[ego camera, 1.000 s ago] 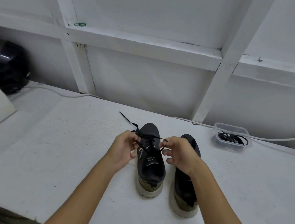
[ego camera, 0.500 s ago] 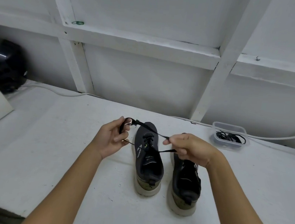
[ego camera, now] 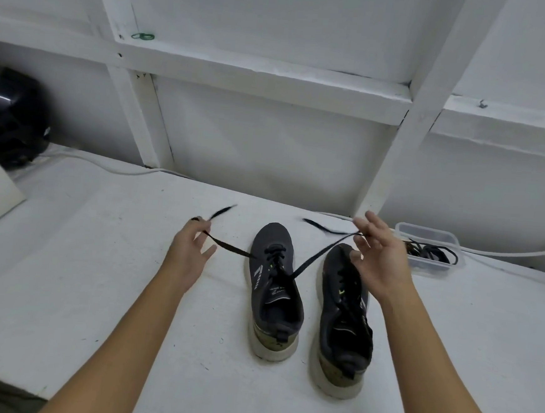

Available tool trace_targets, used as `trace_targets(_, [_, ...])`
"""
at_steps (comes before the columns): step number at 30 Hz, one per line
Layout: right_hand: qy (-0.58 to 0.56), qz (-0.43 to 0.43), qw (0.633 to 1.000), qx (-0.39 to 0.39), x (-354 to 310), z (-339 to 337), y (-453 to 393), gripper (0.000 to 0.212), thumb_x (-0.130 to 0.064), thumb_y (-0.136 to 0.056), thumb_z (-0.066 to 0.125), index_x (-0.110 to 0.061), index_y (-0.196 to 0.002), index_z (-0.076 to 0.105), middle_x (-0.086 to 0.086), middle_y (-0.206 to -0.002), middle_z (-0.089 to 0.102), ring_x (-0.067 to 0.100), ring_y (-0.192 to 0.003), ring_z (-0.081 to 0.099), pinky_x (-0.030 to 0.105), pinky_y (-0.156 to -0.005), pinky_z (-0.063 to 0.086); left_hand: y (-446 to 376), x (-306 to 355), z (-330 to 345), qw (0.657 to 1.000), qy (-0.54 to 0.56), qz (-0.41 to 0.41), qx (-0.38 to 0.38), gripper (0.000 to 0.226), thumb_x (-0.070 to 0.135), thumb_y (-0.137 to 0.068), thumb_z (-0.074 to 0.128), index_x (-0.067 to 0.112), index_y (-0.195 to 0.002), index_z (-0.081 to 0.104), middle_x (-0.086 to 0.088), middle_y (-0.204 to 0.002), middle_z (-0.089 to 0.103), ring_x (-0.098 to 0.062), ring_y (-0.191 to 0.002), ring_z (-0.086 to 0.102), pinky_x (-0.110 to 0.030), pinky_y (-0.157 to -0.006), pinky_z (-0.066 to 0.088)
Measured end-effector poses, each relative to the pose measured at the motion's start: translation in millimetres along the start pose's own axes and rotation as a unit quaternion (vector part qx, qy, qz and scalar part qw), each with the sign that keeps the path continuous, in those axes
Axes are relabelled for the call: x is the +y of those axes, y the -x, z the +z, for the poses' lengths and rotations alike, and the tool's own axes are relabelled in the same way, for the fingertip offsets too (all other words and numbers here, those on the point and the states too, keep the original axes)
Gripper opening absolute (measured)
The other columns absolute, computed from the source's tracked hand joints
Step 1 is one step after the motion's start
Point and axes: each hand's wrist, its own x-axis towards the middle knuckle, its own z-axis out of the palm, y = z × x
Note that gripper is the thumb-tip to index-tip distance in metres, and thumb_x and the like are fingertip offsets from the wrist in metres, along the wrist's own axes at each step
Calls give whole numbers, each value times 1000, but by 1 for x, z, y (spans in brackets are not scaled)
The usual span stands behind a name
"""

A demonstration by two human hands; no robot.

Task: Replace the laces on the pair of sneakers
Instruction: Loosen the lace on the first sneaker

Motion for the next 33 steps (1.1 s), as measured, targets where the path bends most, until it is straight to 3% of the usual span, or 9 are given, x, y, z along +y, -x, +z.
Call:
trace_targets(3, [288, -33, 956, 44, 7, 6, 3, 23, -15, -95, 61, -29, -111, 70, 0, -101, 76, 11, -76, 62, 30, -71, 46, 0, -9, -1, 967, -251, -52, -3, 14, 30, -97, 62, 21, -107, 65, 8, -114, 64, -15, -119, 60, -34, -87, 52])
trace_targets(6, [569, -86, 817, 38, 12, 11, 5, 37, -24, -95, 61, -31, -130, 64, 3, -95, 72, 20, -90, 65, 34, -83, 51, 7, -20, 1, 909, -412, -56, 29, 30, 45, -92, 66, 23, -111, 61, 8, -110, 63, -13, -100, 65, -30, -75, 52])
trace_targets(9, [721, -93, 682, 75, 13, 23, 18, 46, -32, -95, 61, -31, -141, 56, 4, -119, 70, 30, -116, 60, 38, -90, 50, 21, -28, 7, 879, -477, 19, 12, 24, 50, -89, 65, 28, -96, 65, 9, -99, 68, -10, -90, 68, -31, -75, 53])
trace_targets(12, [711, -92, 696, 48, 16, 37, 37, 19, -39, -94, 63, -23, -101, 71, 1, -100, 73, 25, -97, 65, 30, -76, 51, 39, -33, 15, 854, -503, 48, -122, 18, 50, -89, 64, 35, -84, 72, 16, -87, 72, 1, -78, 68, -25, -71, 52])
trace_targets(15, [697, -35, 716, -41, 26, 47, 57, 36, -47, -93, 65, -20, -69, 65, -8, -65, 64, 10, -63, 60, 20, -52, 37, 48, -39, 23, 838, -518, 65, -162, 10, 42, -88, 68, 36, -85, 76, 21, -83, 72, 6, -75, 65, -15, -67, 44])
trace_targets(20, [727, 28, 678, -106, 44, 53, 71, 29, -38, -97, 62, -13, -85, 69, -2, -72, 61, 11, -63, 57, 19, -50, 35, 49, -40, 23, 864, -480, 37, -144, 9, 39, -87, 72, 32, -86, 79, 12, -87, 76, -4, -82, 70, -23, -72, 53])
trace_targets(26, [708, -63, 700, -72, 58, 53, 72, 31, -17, -100, 52, -15, -70, 58, 2, -65, 58, 20, -63, 56, 17, -48, 31, 38, -40, 29, 886, -439, 8, -150, 8, 30, -89, 71, 27, -87, 78, 6, -89, 76, -10, -88, 71, -26, -80, 57])
trace_targets(30, [647, -28, 760, -54, 59, 59, 63, 22, -34, -96, 58, -19, -98, 74, -1, -84, 73, 12, -76, 68, 21, -62, 52, 29, -35, 30, 885, -432, -13, -170, 12, 27, -96, 65, 22, -93, 75, 4, -88, 77, -8, -88, 72, -30, -87, 59])
trace_targets(33, [620, 23, 781, -67, 67, 65, 64, 34, -60, -81, 68, -31, -97, 68, -15, -83, 70, -1, -76, 65, 16, -56, 44, 24, -27, 30, 872, -443, -35, -207, 14, 27, -97, 63, 22, -92, 74, 6, -86, 77, -6, -85, 72, -29, -86, 58])
